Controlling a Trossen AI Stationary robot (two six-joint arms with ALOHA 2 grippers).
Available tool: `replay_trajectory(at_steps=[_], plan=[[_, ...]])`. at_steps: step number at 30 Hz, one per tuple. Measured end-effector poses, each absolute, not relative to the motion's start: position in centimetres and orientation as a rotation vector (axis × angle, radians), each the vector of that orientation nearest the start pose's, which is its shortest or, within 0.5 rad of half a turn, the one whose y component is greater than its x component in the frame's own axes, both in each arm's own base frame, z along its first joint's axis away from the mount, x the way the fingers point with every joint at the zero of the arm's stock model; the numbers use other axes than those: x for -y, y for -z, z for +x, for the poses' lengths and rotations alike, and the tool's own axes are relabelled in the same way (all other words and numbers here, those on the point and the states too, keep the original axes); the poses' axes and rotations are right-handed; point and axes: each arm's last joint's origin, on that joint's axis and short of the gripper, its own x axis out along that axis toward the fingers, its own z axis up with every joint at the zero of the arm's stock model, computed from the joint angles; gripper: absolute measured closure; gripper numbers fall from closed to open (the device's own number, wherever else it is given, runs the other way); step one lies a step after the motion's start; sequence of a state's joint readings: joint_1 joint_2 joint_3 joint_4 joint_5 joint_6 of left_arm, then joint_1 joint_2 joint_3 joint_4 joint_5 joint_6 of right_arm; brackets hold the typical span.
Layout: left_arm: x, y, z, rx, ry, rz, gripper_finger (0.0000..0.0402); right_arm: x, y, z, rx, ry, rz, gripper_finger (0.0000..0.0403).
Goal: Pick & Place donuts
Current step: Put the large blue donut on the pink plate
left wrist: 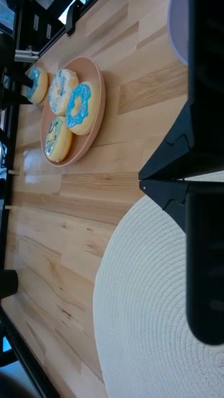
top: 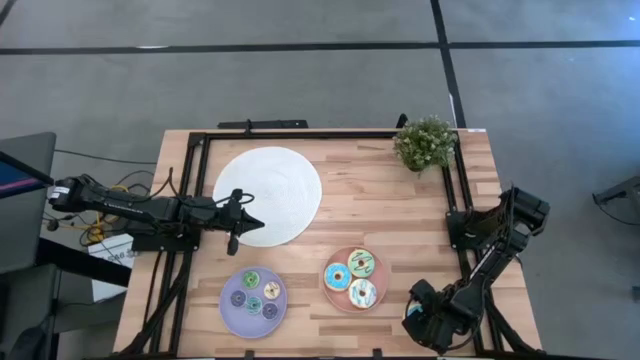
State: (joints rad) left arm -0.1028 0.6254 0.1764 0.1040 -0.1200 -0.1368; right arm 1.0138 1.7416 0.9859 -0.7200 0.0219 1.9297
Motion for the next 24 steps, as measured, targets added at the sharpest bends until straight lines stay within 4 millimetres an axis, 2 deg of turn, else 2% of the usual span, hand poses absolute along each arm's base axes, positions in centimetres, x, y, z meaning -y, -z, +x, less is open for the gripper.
replay_trajectory(at_steps=[10, 16, 20, 24], plan=[[1.1, -17.3, 14.3, -0.341, -0.04, -0.097, 0.0402, -24.8, -14.4, 15.6, -1.405, 0.637, 0.784, 0.0243], [1.1, -17.3, 14.3, -0.341, -0.04, -0.097, 0.0401, -24.5, -16.2, 16.0, -1.253, 0.562, 0.774, 0.0248], [1.1, -17.3, 14.3, -0.341, -0.04, -0.097, 0.0401, -23.5, -18.2, 17.2, -1.086, 0.507, 0.757, 0.0247], [1.1, -17.5, 14.4, -0.325, -0.039, -0.099, 0.0401, -21.3, -20.0, 19.8, -0.993, 0.474, 0.727, 0.0249]])
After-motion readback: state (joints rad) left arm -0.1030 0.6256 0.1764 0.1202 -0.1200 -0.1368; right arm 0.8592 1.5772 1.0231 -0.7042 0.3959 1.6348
